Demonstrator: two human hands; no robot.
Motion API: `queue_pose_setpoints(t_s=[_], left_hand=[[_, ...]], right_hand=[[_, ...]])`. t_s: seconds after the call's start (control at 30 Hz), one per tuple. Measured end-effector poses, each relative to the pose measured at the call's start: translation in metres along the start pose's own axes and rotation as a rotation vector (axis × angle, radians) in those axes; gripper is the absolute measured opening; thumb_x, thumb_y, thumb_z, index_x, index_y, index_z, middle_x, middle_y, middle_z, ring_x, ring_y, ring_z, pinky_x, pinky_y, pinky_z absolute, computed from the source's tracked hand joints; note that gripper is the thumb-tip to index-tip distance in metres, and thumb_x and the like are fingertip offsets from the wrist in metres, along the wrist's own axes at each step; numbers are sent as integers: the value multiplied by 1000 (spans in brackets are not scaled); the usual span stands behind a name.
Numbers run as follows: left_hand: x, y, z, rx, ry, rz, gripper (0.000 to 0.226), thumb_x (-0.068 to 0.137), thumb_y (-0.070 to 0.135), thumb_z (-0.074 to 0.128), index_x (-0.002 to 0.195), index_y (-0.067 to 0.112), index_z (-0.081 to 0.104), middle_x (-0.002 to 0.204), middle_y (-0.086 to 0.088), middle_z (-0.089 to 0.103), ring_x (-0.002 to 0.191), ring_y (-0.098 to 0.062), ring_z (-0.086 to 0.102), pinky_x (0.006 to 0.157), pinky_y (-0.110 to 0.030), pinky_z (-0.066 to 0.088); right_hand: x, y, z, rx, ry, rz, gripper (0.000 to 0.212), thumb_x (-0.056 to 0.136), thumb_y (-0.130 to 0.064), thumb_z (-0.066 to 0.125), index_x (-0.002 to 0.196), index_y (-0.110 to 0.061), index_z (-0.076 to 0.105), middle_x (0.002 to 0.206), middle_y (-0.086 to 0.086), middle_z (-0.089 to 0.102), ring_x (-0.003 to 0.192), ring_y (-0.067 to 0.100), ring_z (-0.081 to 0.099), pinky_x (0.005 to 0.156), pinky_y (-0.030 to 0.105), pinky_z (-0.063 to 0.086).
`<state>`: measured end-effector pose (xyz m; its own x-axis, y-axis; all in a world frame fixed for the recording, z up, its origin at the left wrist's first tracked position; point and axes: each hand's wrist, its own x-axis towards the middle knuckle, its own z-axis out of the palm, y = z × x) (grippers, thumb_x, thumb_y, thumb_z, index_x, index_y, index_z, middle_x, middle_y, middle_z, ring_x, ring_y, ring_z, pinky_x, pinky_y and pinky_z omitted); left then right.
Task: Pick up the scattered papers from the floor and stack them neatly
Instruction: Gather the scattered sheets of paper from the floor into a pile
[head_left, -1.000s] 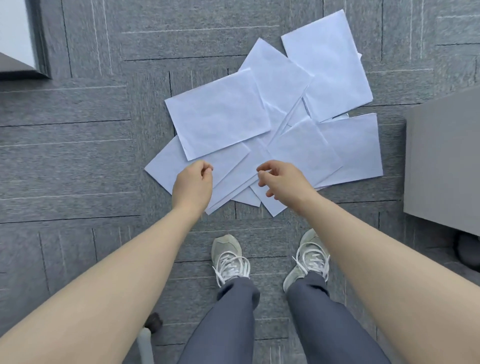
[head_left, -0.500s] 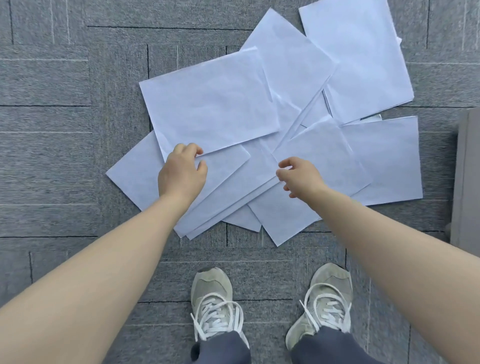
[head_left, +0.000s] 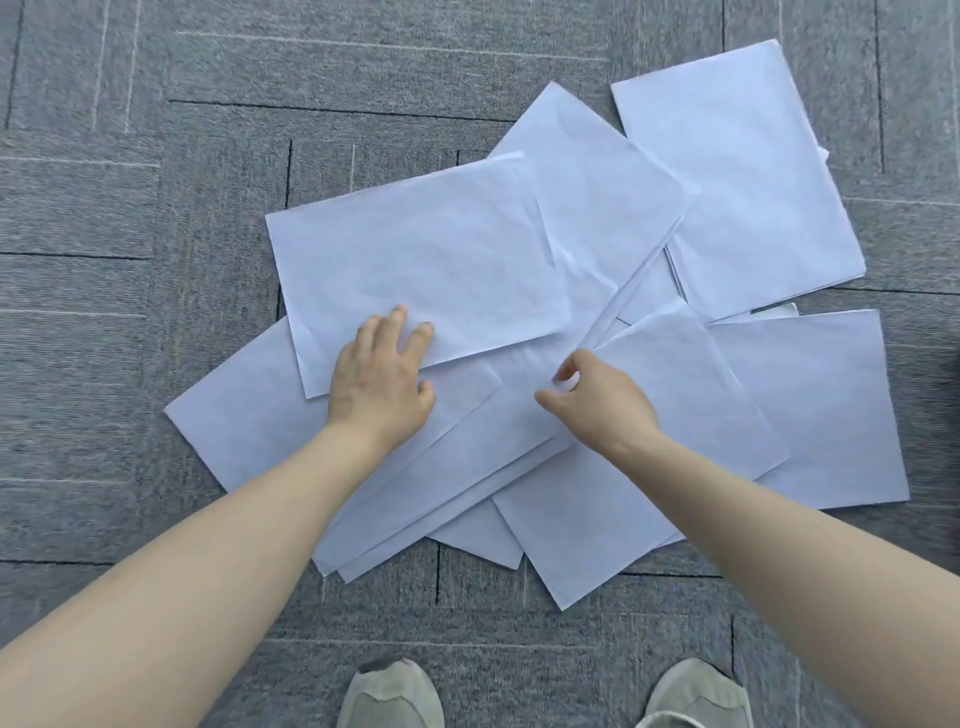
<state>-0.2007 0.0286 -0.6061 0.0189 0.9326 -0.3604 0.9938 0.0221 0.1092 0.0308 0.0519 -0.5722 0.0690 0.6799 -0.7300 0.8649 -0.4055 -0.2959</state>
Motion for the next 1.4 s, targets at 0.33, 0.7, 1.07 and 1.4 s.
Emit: queue_pose_setpoints(t_s=[0.33, 0.7, 1.07, 1.4], left_hand=[[9, -12, 1, 139, 159, 115, 52, 61, -3, 75, 111, 14, 70, 118, -8, 68, 78, -34, 61, 45, -29, 43], [-33, -27, 15, 231, 218, 193, 40, 76, 16, 46, 108, 9, 71, 117, -6, 70, 68, -29, 60, 50, -29, 39], [-57, -24, 27, 117, 212, 273, 41, 66, 3, 62, 106, -3, 70, 122, -18, 66, 55, -27, 64, 38, -29, 48], [-64, -7, 27, 64, 102, 274, 52, 79, 46, 45, 110, 11, 69, 128, -8, 64, 72, -26, 69, 50, -31, 52]], right_hand=[[6, -18, 16, 280, -12, -1, 51, 83, -45, 66, 123, -15, 58, 120, 2, 63, 111, 25, 60, 92, 39, 50], [29, -40, 15, 434, -29, -69, 17, 76, -14, 62, 63, -12, 52, 54, -7, 50, 58, 19, 40, 57, 28, 35], [51, -11, -26, 676, -106, -48, 19, 72, -23, 79, 83, -11, 71, 87, 13, 72, 75, 29, 68, 75, 41, 56], [43, -31, -25, 489, -168, -136, 20, 77, -17, 78, 96, -17, 73, 85, -2, 74, 75, 18, 72, 61, 23, 55]])
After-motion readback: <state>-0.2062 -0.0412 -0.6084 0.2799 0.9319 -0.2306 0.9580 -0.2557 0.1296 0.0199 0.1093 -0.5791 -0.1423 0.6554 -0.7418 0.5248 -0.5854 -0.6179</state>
